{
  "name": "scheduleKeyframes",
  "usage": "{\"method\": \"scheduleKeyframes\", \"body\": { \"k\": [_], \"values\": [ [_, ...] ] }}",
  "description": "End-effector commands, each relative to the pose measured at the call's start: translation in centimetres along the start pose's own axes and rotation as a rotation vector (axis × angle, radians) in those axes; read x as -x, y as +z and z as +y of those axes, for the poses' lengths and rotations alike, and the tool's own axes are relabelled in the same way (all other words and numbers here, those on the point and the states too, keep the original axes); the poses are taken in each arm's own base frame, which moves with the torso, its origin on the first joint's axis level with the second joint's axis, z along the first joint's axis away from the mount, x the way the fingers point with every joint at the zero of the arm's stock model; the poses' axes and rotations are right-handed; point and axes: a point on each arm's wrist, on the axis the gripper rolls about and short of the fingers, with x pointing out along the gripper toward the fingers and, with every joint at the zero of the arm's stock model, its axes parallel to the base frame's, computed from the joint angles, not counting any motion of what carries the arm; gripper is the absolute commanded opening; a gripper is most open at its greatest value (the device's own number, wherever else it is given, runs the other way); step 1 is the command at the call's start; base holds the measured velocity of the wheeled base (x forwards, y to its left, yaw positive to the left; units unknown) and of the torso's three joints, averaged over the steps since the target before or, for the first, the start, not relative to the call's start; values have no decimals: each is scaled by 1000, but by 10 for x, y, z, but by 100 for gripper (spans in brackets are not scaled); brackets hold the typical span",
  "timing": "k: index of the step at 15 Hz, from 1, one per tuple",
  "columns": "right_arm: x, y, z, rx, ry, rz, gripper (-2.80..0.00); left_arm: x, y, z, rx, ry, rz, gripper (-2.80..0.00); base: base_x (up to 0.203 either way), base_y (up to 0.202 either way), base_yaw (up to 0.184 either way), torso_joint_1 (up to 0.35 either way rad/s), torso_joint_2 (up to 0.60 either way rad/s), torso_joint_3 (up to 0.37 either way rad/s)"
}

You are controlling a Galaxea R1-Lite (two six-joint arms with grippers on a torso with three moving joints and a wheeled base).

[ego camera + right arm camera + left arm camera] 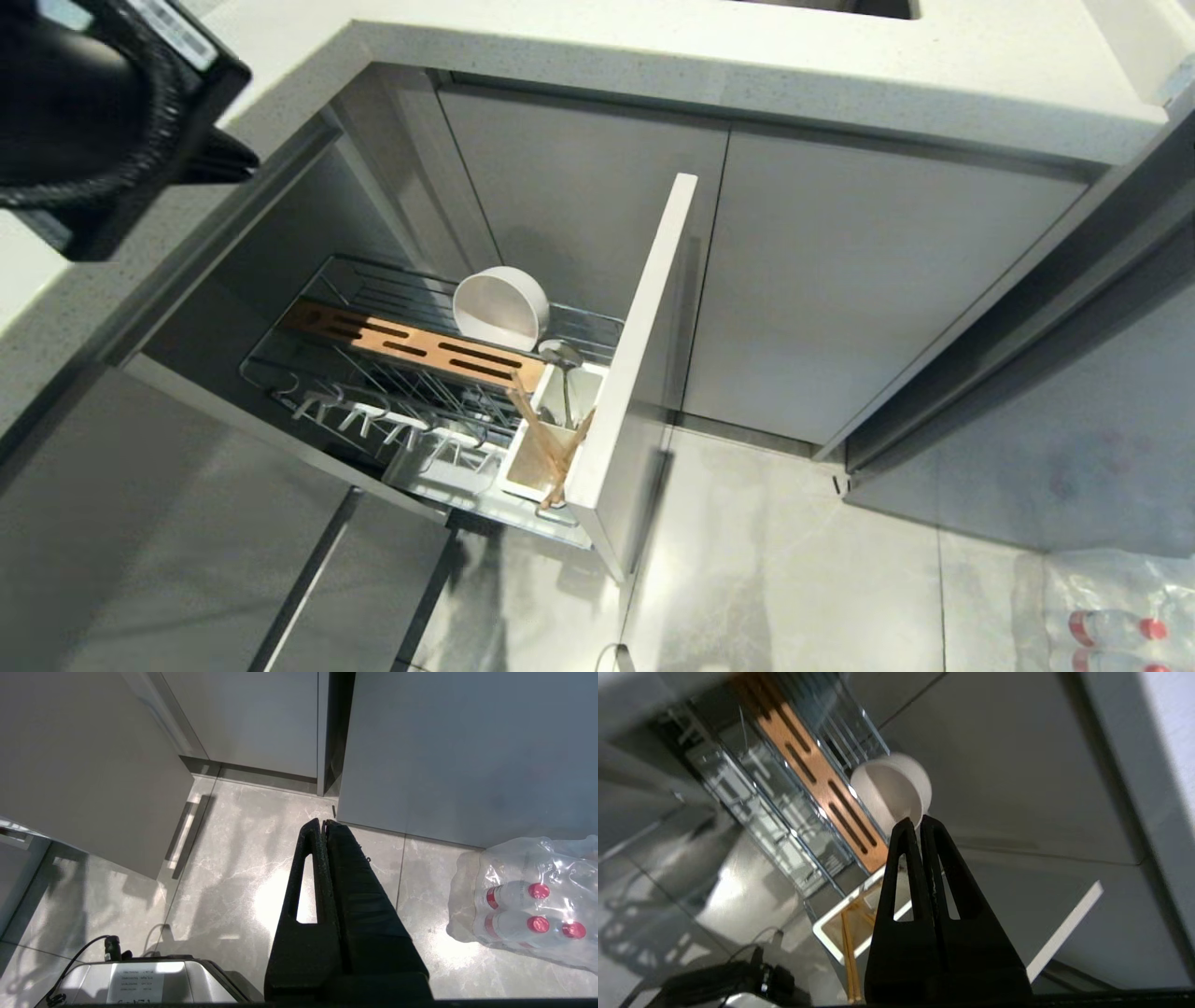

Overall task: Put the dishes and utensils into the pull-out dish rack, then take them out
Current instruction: Take the bowl out of the cupboard

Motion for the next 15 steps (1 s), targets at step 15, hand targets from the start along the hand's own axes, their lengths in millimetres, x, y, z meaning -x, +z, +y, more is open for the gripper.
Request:
{"method": "scheduleKeyframes", "body": {
  "k": [15],
  "values": [
    [0,0,0,0,0,2,-280,-165,-93,-22,-63,139,235,-280,0,0,0,0,0,0]
  ]
}}
